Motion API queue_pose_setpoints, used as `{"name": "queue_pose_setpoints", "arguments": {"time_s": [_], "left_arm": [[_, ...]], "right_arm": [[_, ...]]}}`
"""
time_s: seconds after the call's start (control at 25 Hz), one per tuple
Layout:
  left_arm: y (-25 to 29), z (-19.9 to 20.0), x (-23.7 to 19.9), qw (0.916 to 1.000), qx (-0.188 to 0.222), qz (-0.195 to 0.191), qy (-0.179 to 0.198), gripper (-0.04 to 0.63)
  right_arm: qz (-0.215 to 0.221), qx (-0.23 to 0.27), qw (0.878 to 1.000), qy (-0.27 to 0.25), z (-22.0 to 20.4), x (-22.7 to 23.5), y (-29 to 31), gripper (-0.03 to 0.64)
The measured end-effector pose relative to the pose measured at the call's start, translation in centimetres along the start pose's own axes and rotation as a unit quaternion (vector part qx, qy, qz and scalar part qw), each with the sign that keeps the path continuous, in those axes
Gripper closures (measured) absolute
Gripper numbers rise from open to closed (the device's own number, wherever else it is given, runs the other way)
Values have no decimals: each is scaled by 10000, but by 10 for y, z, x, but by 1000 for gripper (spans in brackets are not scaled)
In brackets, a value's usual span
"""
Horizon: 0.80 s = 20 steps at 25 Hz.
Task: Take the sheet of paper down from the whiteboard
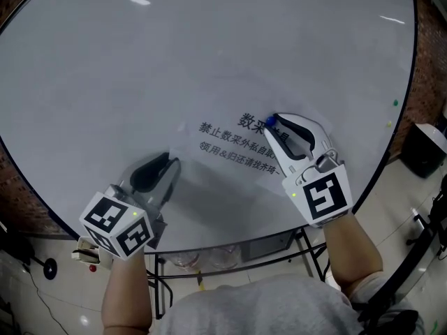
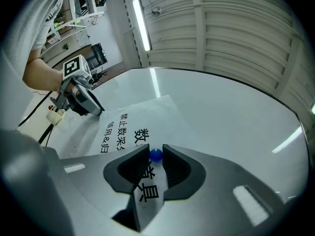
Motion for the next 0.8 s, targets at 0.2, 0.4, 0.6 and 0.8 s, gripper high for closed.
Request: {"name": "queue_pose_setpoints", "arguments": {"time_s": [0.2, 0.4, 0.6, 0.8], "left_arm": [[10, 5, 4, 9999, 50, -138, -91, 522], [10, 4, 4, 9999, -32, -103, 30, 592], [6, 5, 7, 9997, -68, -197, 114, 594], [5, 0, 6, 9997, -169, -139, 131, 594]], "right_arm": [[15, -53, 10000, -58, 0, 0, 0, 532], [-30, -74, 9999, -84, 0, -1, 0, 532], [-89, -85, 9999, -61, 1, 0, 0, 532], [-166, -93, 9998, 26, -5, 6, 0, 532]]}}
Point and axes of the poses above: the fingertips, and each gripper's own axes: y forward along the fingers, x to its right, z out of its top, the point moved 2 cm from there along -y, backward along the fingers, and after that the axes turned 2 degrees about x, right-handed, at the moved point
